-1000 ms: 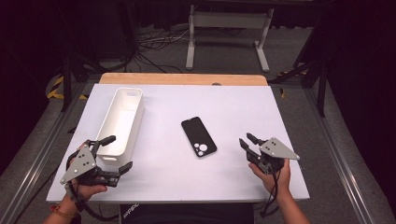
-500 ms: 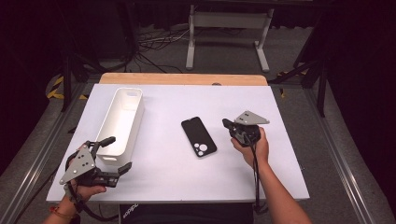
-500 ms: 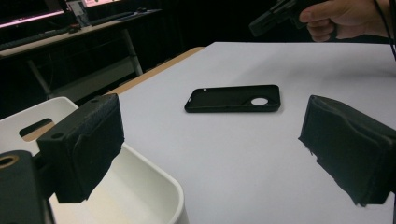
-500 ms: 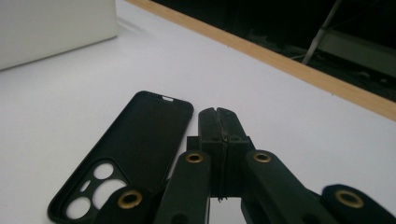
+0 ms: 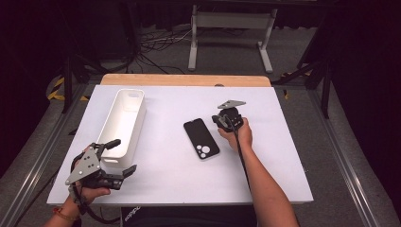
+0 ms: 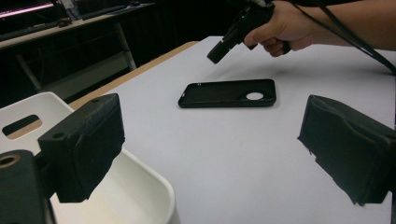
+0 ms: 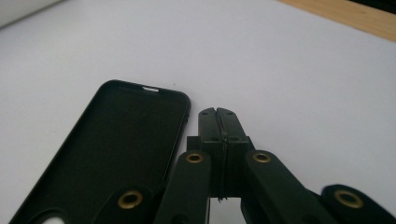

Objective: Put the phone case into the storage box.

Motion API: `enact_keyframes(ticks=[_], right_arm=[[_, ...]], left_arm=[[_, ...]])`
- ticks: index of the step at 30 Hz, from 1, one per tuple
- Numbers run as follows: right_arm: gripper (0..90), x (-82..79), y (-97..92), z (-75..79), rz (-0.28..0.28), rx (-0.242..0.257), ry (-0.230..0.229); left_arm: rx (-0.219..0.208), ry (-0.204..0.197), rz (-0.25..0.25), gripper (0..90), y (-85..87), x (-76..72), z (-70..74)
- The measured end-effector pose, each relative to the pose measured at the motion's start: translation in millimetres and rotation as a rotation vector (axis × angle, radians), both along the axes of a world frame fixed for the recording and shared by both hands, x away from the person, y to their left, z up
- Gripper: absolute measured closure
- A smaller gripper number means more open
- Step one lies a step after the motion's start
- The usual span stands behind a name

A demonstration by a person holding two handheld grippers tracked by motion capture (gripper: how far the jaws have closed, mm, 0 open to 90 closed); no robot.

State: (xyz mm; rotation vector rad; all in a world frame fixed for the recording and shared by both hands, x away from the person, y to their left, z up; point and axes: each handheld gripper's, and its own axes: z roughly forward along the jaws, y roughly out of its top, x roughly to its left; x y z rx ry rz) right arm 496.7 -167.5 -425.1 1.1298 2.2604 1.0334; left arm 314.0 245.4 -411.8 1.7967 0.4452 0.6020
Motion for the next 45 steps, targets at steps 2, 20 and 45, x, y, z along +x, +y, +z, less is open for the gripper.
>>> enact_keyframes(ticks=[2,20,45], right_arm=[[90.0,8.4,8.1,-7.7,0.001,-0.040,0.011],[90.0,36.1,44.1,-22.6,0.029,-0.100,0.084],[90.0,-32.0,121.0,-23.0,0.335,-0.216,0.054]], left_arm=[[0.002,-0.002,-0.008,7.5,-0.9,0.1,0.1],[-0.001,0.010,-0.018,8.0,2.1,-1.7,-1.8],[0.043,0.042,-0.027,8.1,-5.8,-0.7,-7.5]])
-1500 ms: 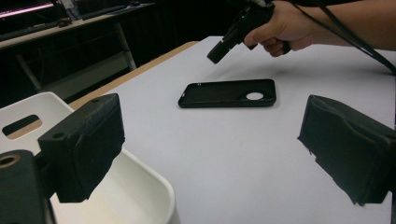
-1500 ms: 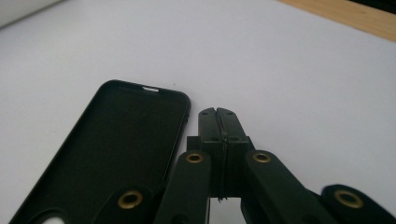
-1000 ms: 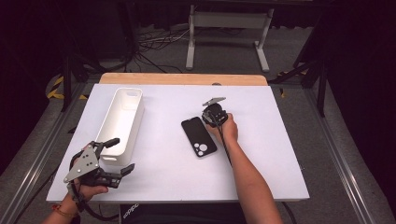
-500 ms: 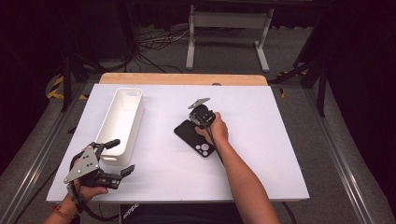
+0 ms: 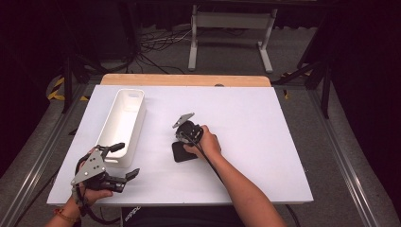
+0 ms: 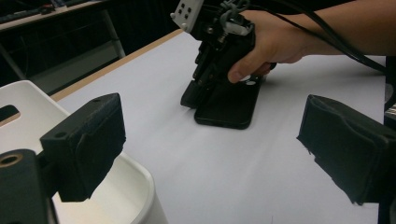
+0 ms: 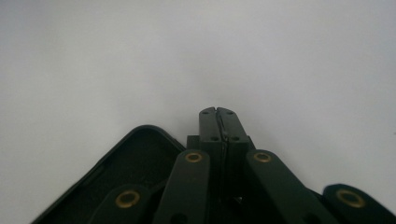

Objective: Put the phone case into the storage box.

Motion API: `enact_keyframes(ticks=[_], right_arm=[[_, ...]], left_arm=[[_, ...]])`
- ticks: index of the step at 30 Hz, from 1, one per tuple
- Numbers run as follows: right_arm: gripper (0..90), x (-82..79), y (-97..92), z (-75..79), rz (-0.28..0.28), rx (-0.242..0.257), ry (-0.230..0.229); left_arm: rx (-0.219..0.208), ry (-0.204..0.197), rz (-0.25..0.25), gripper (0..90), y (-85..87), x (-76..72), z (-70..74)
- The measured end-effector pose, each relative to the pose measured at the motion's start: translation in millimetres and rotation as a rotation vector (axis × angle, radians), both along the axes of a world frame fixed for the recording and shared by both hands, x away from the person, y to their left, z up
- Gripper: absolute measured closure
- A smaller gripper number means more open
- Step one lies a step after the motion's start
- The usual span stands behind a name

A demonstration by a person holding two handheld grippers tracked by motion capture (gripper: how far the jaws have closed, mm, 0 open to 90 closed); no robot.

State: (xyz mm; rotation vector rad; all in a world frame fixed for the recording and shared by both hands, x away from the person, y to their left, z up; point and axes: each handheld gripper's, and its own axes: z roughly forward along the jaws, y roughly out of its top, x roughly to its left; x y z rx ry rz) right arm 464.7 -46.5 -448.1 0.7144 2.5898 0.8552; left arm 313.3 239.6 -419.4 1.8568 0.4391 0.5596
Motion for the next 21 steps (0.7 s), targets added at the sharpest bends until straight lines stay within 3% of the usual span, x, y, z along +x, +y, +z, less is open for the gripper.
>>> enact_keyframes(ticks=[12,21], right_arm=[[87.9,-48.2,-11.5,0.8,0.123,-0.010,0.023],[86.7,-82.3,-34.3,-0.3,0.155,0.018,0.040]], left_arm=[[0.005,0.017,0.016,8.3,0.1,1.4,-0.6],[-0.001,0.011,0.021,8.3,1.1,0.6,0.1]])
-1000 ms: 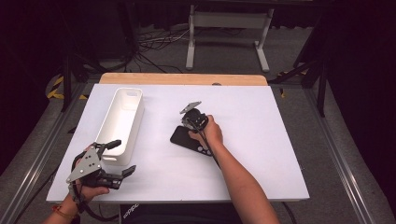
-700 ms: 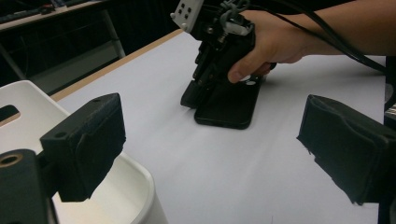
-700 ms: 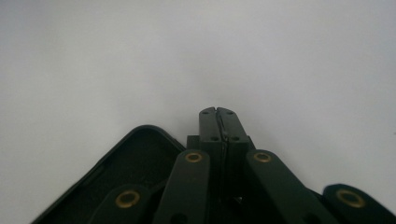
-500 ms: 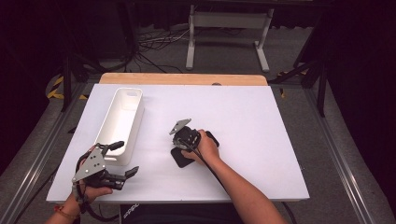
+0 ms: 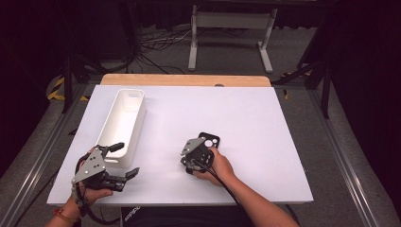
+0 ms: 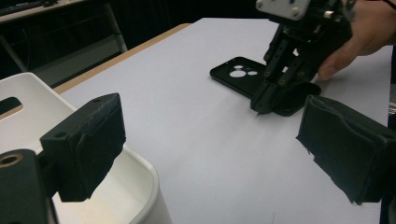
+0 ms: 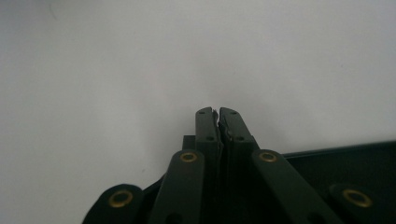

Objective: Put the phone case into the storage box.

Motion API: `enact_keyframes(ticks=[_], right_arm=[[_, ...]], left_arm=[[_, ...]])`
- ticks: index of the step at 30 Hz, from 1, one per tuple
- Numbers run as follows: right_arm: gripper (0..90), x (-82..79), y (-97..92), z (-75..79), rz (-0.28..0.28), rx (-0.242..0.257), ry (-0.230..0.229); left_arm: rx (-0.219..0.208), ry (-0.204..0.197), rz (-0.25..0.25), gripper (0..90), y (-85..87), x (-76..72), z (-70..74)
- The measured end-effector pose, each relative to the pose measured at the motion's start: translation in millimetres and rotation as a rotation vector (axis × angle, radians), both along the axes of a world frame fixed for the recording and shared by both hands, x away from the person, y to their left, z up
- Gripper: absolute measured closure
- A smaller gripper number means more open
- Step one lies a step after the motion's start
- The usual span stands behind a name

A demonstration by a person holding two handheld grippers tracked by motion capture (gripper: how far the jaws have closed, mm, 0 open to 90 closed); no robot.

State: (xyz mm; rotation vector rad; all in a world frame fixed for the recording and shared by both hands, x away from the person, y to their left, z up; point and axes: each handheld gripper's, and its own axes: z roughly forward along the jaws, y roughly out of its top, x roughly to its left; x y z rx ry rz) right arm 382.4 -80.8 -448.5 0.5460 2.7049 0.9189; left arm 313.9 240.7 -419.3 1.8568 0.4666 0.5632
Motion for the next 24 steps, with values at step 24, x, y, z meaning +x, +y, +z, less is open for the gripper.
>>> enact_keyframes(ticks=[24], right_arm=[[82.8,-42.7,-46.2,-2.8,0.035,0.065,-0.055]], left_arm=[[0.003,0.007,-0.004,8.5,-0.6,0.0,-0.4]])
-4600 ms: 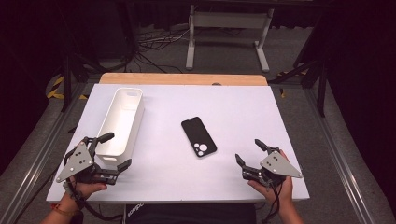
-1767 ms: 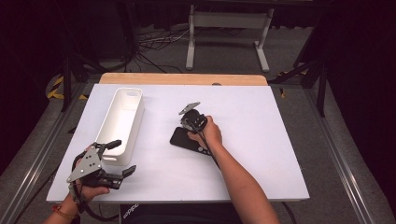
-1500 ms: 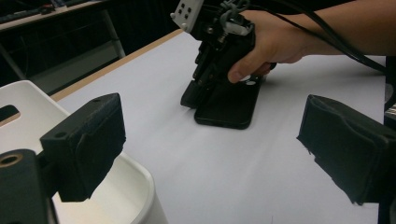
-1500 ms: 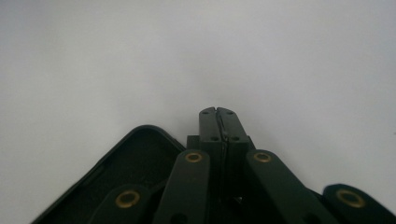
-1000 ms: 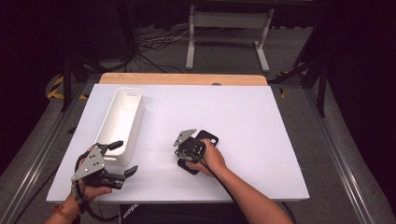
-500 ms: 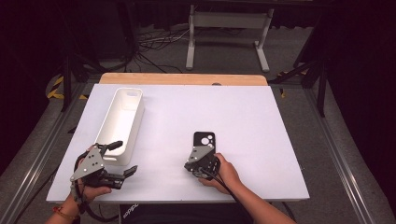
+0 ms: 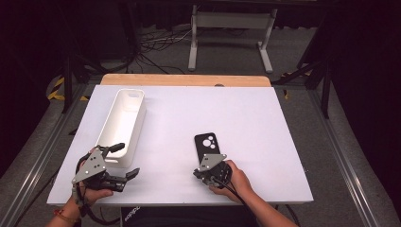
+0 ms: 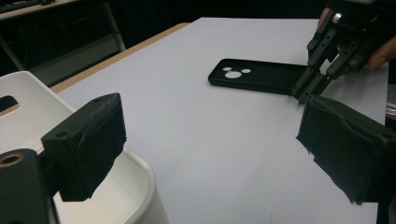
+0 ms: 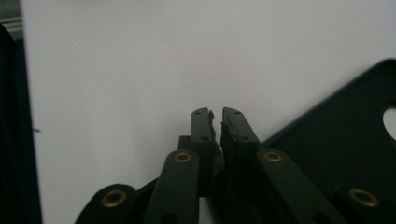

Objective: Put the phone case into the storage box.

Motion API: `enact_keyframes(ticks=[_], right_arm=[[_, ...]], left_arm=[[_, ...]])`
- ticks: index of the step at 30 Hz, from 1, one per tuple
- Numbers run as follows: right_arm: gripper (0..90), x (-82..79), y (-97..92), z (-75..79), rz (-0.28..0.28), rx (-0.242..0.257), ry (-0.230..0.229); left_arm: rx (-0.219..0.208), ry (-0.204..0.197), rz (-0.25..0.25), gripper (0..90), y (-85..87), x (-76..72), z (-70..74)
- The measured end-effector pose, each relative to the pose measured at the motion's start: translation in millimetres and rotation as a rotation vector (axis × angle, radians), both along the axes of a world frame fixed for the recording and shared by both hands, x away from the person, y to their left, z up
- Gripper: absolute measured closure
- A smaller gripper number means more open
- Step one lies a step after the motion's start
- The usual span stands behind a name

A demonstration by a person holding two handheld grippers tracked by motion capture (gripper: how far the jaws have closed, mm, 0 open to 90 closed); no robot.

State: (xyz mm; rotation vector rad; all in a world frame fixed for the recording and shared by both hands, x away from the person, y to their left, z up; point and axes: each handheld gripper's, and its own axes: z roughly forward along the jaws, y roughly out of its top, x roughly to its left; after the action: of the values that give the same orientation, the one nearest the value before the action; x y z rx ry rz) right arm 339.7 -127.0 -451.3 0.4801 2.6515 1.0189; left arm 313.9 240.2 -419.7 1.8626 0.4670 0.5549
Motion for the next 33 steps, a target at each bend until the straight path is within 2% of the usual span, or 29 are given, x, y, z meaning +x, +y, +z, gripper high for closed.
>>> enact_keyframes(ticks=[1,2,3,10,25,27,31,33], right_arm=[[82.8,-1.3,-1.7,1.6,0.015,0.028,-0.004],[81.8,-2.6,-3.5,5.6,0.009,0.038,-0.030],[81.8,-2.6,-3.5,5.6,0.009,0.038,-0.030],[68.3,-1.9,-20.1,24.6,-0.020,0.136,-0.087],[35.4,10.2,-46.6,42.4,-0.151,0.188,-0.172],[26.3,11.3,-49.7,44.7,-0.180,0.188,-0.180],[17.5,15.2,-54.9,48.2,-0.222,0.202,-0.184],[15.0,18.9,-58.0,49.9,-0.236,0.216,-0.171]], left_arm=[[-0.002,0.002,-0.002,8.4,0.3,-0.2,0.2],[-0.011,-0.004,0.001,8.4,0.6,-0.3,0.1],[-0.011,-0.004,0.001,8.4,0.6,-0.3,0.1],[-0.010,-0.005,-0.001,8.4,3.2,1.2,1.3],[-0.009,-0.002,-0.006,8.4,5.2,-0.1,-0.5],[-0.008,-0.003,-0.009,8.3,5.2,0.1,-0.4],[-0.005,0.001,-0.007,8.2,5.1,0.8,-1.1],[-0.003,0.003,-0.010,8.2,4.7,1.1,-1.5]])
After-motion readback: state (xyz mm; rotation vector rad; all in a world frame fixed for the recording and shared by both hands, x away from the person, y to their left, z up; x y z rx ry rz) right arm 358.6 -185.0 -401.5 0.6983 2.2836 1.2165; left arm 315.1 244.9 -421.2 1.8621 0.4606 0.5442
